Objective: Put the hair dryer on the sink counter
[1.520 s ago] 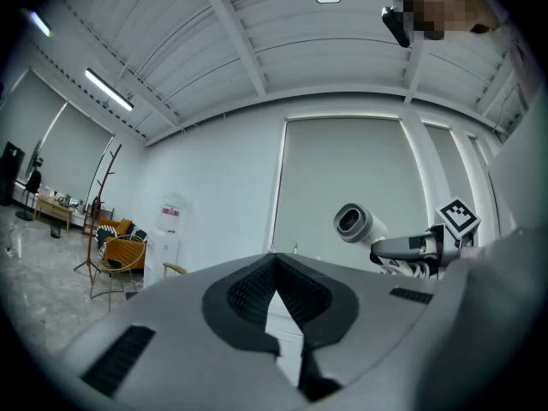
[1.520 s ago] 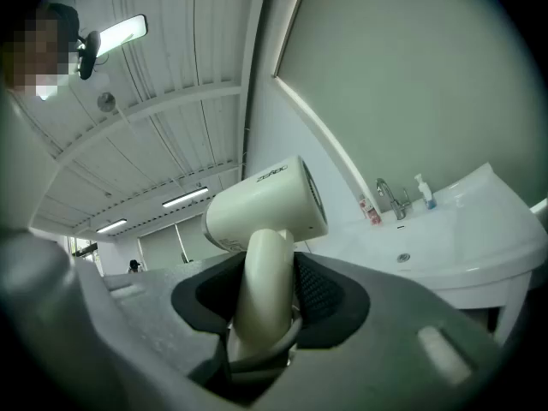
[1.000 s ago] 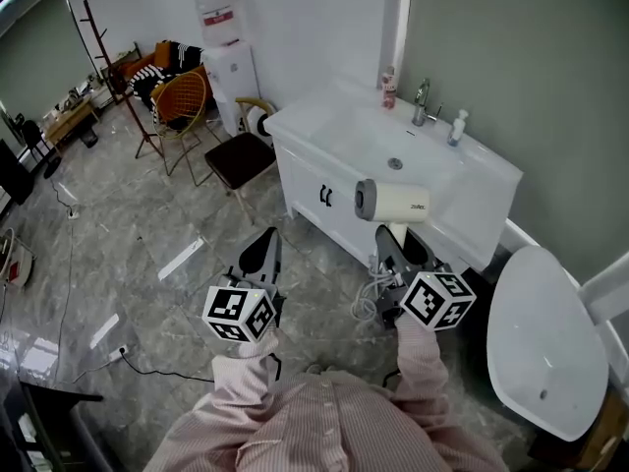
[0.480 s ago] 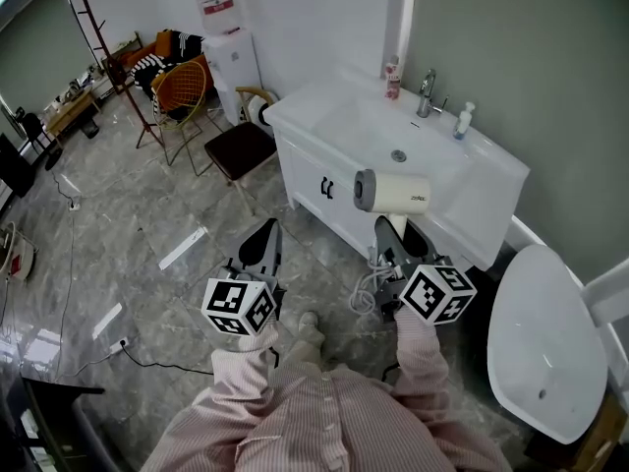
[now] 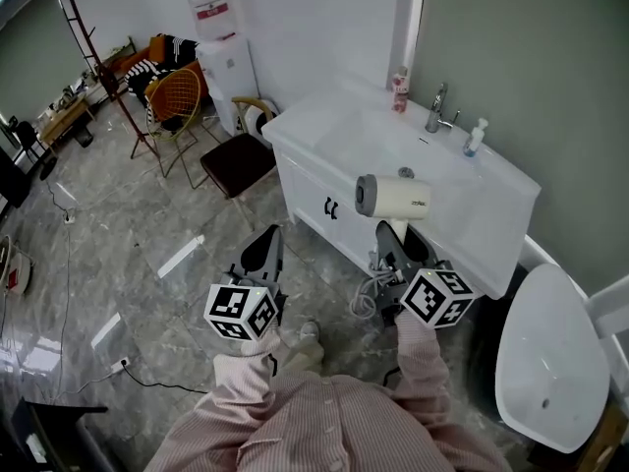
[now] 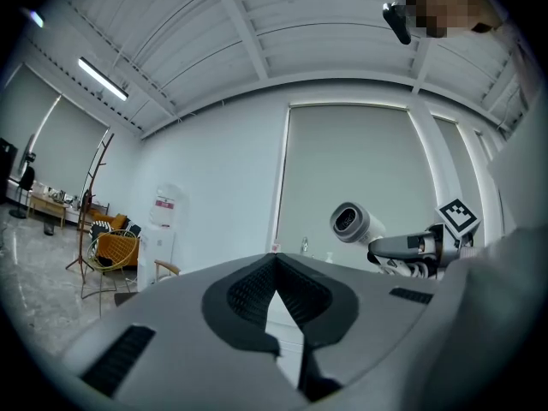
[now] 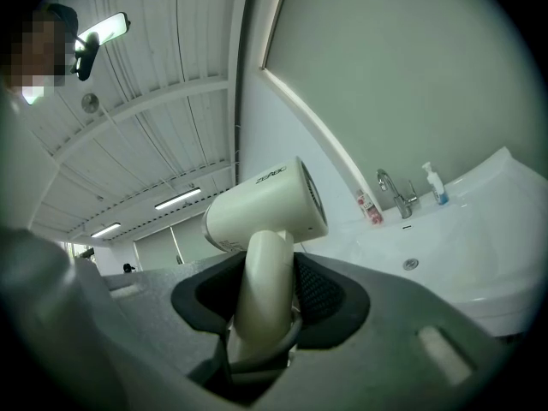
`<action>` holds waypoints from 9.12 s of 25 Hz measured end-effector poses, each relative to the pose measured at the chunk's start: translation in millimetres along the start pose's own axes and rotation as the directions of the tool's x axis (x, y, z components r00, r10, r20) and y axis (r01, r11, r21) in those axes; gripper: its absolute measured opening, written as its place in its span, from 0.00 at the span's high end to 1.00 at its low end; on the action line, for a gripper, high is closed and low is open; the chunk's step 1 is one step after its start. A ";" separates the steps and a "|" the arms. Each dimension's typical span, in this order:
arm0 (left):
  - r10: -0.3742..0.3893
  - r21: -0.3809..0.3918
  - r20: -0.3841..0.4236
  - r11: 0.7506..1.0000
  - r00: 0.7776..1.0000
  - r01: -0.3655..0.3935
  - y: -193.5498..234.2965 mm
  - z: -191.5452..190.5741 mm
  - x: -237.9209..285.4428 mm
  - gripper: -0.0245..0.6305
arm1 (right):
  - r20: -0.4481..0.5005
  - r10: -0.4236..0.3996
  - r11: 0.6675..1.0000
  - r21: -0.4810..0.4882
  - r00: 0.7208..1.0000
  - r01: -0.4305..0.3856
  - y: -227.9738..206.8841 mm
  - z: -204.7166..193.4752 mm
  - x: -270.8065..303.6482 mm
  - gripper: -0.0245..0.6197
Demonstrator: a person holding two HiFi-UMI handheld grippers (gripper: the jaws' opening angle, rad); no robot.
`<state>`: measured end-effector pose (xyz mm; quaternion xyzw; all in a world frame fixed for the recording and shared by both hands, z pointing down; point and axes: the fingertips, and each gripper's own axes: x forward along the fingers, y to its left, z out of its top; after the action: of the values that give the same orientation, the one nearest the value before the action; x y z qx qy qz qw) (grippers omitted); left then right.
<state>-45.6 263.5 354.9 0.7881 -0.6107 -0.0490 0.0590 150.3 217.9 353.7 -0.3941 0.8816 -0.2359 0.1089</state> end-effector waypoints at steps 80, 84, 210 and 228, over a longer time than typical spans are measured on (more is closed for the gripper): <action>-0.115 -0.100 -0.168 0.990 0.979 0.100 263.3 -32.6 543.8 0.97 | -0.062 -0.121 0.977 0.167 0.991 0.129 -289.0 80.4 520.4 0.70; -0.132 -0.108 -0.213 0.988 0.968 0.111 267.2 -45.5 563.7 0.97 | -0.087 -0.147 0.969 0.190 0.985 0.161 -306.9 73.1 535.0 0.70; -0.322 -0.075 -0.085 0.946 0.943 0.316 241.7 -4.1 525.9 0.97 | 0.078 -0.200 0.960 -0.184 0.977 0.212 -253.9 100.7 470.8 0.95; -0.303 -0.073 -0.100 0.952 0.948 0.296 250.0 -8.5 519.9 0.97 | 0.078 -0.252 0.937 -0.228 0.965 0.263 -259.6 95.9 462.2 0.95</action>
<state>-154.0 -301.5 398.8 0.8712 -0.4782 -0.0314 0.1067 45.9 -308.7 398.3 -0.5218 0.8413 -0.1321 0.0504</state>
